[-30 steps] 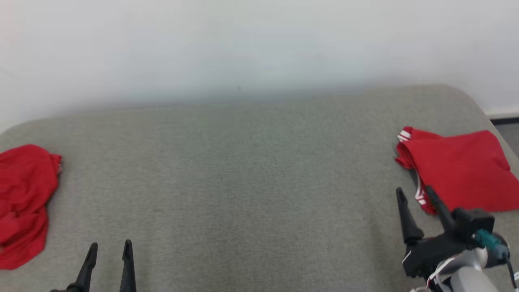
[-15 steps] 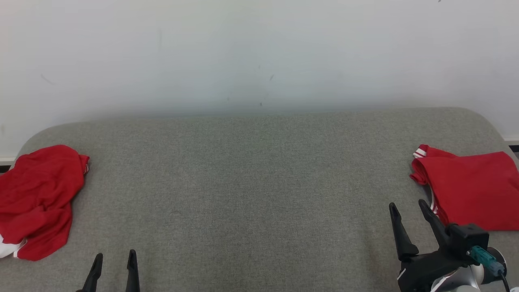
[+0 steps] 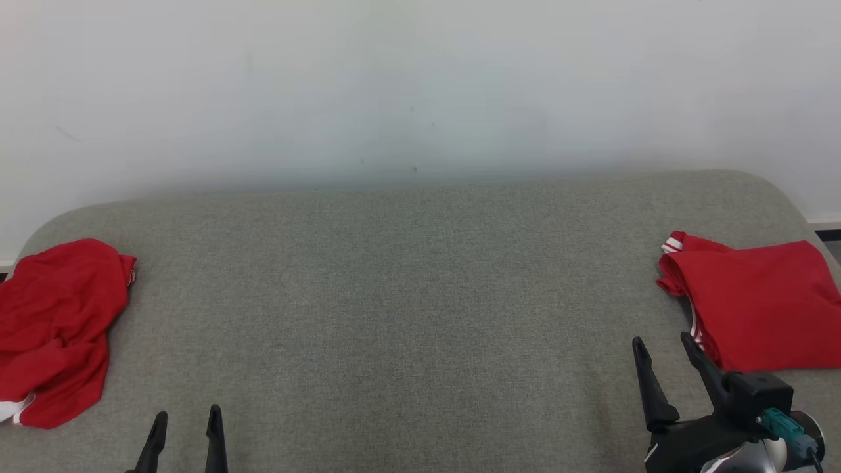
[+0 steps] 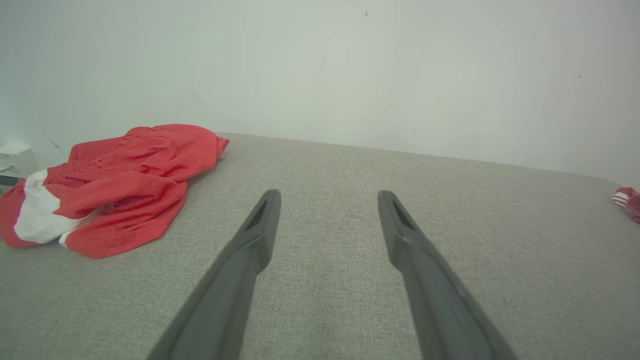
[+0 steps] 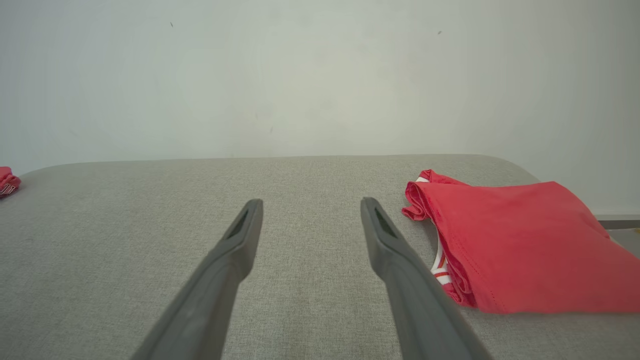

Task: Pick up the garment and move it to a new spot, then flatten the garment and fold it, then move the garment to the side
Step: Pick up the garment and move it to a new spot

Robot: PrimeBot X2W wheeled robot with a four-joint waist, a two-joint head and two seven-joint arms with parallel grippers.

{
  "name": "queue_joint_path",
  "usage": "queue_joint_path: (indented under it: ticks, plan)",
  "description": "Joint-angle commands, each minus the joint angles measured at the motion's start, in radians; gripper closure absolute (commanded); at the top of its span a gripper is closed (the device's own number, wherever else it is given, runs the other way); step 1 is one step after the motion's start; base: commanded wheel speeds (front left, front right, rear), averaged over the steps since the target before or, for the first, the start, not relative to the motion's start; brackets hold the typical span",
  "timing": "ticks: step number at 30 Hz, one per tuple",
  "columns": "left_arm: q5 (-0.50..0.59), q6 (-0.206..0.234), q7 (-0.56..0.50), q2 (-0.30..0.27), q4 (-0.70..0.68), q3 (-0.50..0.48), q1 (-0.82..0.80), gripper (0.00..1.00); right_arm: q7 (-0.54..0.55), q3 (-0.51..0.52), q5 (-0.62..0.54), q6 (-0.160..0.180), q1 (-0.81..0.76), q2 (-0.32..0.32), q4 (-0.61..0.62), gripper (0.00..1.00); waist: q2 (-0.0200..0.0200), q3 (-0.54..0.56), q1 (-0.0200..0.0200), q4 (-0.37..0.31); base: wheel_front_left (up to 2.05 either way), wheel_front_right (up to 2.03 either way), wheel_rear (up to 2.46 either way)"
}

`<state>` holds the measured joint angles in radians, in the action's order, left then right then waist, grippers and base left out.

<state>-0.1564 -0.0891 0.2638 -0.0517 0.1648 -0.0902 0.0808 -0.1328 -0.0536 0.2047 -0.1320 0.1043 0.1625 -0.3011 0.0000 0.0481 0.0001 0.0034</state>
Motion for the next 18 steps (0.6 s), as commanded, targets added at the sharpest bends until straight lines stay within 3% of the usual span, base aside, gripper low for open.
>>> queue_joint_path:
  ticks: [1, 8, 18]
  plan:
    - [-0.001, 0.0, 0.0, 0.001, -0.004, 0.001, 0.007, 0.0, -0.001, 0.002, -0.002, 0.003, -0.005, -0.002, 0.006, 0.0, 0.0, 0.0, -0.0001, 0.0, 0.0, 0.0, 0.0]
    - [-0.012, 0.011, 0.0, 0.001, -0.007, 0.016, 0.003, 0.0, 0.0, 0.018, -0.013, 0.003, -0.017, -0.009, 0.018, 0.0, 0.0, 0.002, -0.0001, 0.026, 0.0, 0.0, 0.0]
    - [0.002, 0.017, 0.0, 0.001, -0.01, 0.014, 0.02, 0.0, -0.002, 0.014, -0.01, 0.003, -0.023, -0.026, 0.01, 0.0, 0.0, 0.007, -0.0001, 0.156, 0.0, 0.0, 0.0]
